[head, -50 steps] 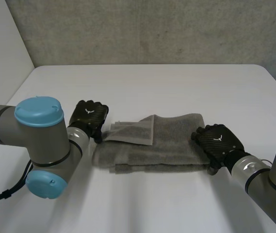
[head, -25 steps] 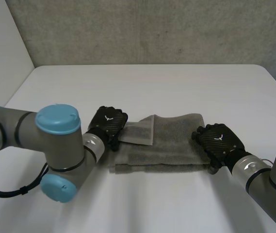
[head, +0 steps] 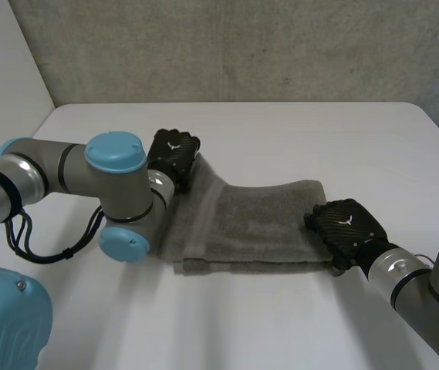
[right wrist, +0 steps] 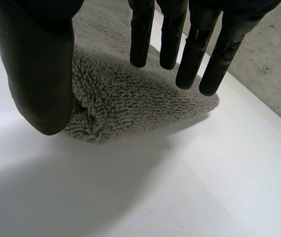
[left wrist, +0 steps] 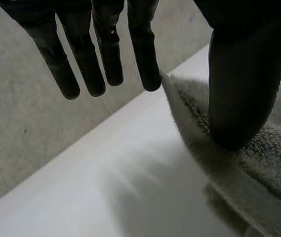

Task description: Fold the towel.

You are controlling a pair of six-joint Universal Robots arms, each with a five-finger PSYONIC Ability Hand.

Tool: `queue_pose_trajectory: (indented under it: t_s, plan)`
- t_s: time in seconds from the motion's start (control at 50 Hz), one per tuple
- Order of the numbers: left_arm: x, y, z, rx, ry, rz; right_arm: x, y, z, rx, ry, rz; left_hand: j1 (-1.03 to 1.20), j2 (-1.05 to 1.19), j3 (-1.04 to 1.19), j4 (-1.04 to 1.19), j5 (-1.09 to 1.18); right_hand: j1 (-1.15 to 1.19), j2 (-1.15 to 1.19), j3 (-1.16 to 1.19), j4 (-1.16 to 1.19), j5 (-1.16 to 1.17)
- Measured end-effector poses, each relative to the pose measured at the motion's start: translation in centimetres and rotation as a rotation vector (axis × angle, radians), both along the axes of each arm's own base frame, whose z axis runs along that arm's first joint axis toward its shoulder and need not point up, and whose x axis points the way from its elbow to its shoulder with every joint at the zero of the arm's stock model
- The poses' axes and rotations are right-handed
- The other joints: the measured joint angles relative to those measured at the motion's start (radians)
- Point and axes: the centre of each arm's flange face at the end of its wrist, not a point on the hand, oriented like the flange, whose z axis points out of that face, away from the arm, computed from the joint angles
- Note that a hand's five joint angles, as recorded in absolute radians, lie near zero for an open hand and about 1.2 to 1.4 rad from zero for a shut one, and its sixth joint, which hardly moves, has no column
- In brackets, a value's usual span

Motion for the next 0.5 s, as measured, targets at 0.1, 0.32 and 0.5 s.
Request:
queue_pose_trajectory:
  t_s: [0.1,0.32,0.5]
  plan:
    - [0.6,0.1,-1.0,0.055,-0.035,0.023,-0.1,0.0,0.0,0.0,0.002,-0.004,0.006,0.005,0.004,0.004,0.007,0.062,0.051,0.055,0.05,0.05]
    - [2.2,2.4,-0.3,0.122,-0.072,0.024,-0.1,-0.2,-0.1,-0.003,0.008,-0.014,0.009,0.006,0.005,0.005,0.01,0.265,0.262,0.261,0.255,0.245]
    - [3.7,4.0,1.7,0.125,-0.07,0.032,-0.2,-0.5,0.3,-0.014,0.014,-0.02,0.009,0.006,0.005,0.005,0.01,0.786,0.816,0.836,0.832,0.825]
